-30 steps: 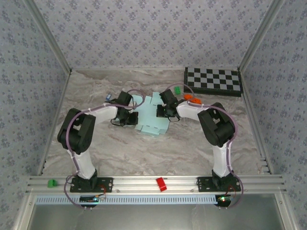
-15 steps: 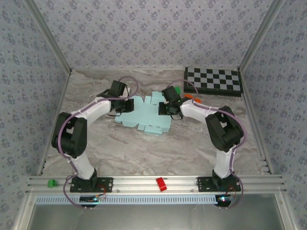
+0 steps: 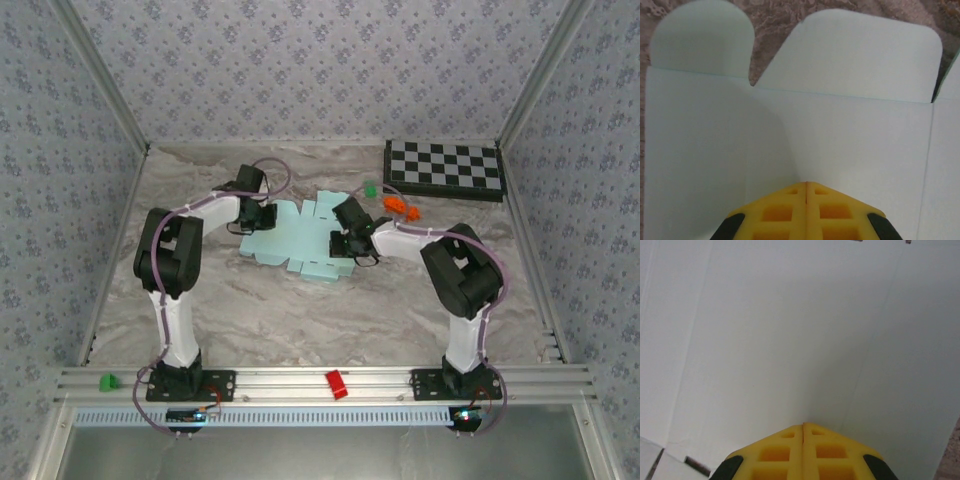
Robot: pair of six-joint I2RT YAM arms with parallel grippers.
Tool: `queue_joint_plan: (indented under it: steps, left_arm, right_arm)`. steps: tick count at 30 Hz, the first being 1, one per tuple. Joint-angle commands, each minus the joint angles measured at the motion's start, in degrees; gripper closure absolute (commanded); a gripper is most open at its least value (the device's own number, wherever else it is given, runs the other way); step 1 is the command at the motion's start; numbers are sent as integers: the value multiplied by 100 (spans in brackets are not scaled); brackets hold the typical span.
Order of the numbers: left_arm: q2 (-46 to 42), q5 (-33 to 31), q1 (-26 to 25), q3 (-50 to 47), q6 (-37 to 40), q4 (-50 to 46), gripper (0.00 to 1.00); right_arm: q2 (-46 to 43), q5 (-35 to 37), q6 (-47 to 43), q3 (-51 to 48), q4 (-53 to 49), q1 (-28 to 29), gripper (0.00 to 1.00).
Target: Fold the paper box
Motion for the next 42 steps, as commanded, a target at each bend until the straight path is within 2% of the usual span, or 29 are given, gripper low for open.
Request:
queue_joint_plan:
  steps: [1, 6, 11, 16, 21, 28, 35, 42]
  left_arm:
    - [-191, -246, -50, -478, -11, -55, 100]
    - [-747, -417, -168, -1442, -185, 104, 100]
    - [-1292, -837, -493, -1886, -363, -158, 100]
    - [-1738, -856, -941, -2332, -869, -93, 100]
    - [-1779, -845, -1529, -2659, -1324, 164, 100]
    - [-1423, -834, -2392, -2521, -1765, 345, 100]
    - [-1273, -547, -2662, -2073, -1880, 418, 98]
    - [-1686, -713, -2542, -1480, -1544, -53, 79]
  right_arm:
    - [277, 128, 56, 149, -50, -6, 100]
    - [442, 96, -197, 429, -198, -49, 100]
    - [678, -29, -426, 746, -360, -125, 100]
    - [1004, -227, -609, 1157, -454, -251, 100]
    - [1353, -420, -779, 1666, -619, -326, 100]
    - [1752, -696, -895, 2321, -784, -375, 100]
    - [1900, -868, -1003, 2952, -1051, -392, 100]
    - [1433, -947, -1031, 3085, -1171, -438, 99]
